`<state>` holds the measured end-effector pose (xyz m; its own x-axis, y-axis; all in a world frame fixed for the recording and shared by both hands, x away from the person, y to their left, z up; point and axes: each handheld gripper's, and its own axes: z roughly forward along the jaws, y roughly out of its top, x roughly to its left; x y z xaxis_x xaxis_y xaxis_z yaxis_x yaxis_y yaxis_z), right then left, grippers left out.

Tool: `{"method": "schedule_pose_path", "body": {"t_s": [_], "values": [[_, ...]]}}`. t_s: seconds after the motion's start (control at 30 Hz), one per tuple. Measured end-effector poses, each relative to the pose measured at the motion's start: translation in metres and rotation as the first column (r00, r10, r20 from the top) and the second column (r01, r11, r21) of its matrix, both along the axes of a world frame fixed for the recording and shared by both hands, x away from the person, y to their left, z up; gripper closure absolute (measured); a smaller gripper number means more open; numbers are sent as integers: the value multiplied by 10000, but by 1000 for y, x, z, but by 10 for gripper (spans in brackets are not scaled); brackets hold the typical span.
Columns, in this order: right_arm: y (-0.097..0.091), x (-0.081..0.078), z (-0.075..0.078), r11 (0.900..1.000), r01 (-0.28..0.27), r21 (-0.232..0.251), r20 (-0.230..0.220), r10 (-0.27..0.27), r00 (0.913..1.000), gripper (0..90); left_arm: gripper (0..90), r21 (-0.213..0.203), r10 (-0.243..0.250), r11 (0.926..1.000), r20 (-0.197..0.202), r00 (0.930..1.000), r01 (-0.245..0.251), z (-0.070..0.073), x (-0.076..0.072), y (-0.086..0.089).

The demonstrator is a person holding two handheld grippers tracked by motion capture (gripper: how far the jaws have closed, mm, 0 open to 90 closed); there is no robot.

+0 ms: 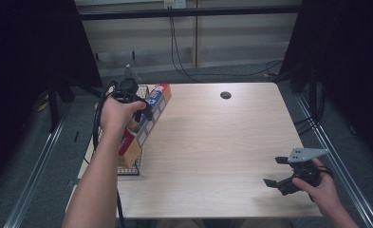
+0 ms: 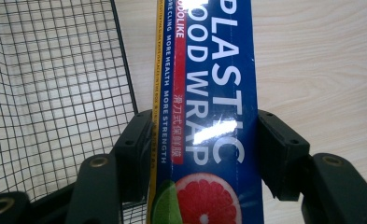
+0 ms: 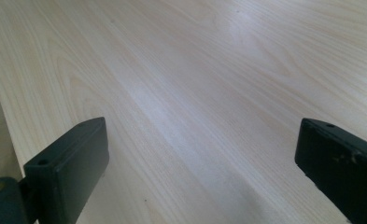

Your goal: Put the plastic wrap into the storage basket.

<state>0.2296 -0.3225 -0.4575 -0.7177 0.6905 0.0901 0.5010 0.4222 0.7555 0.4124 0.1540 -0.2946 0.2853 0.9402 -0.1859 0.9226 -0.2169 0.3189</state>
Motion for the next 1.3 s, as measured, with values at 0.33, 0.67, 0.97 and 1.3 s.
{"method": "schedule_pose_path", "body": {"t_s": [0.33, 0.67, 0.97, 1.3], "values": [[0, 0, 0, 10000, 4, 40, -1, -4, 10000, 28, 436, 14, 236, 9997, 18, 9997, -236, 0, -1, 8], [0, 0, -1, 10000, -21, 26, -29, 21, 10000, 28, 436, 78, 572, 9983, 52, 9983, -572, 0, -1, 17], [0, 0, -1, 10000, -14, 8, -45, 14, 10000, 28, 436, 95, 776, 9969, 130, 9969, -777, -1, -1, 24], [1, 0, -1, 10000, -26, 3, -49, 26, 10000, 28, 436, 73, 1021, 9947, 120, 9947, -1022, 0, -2, 30]]}}
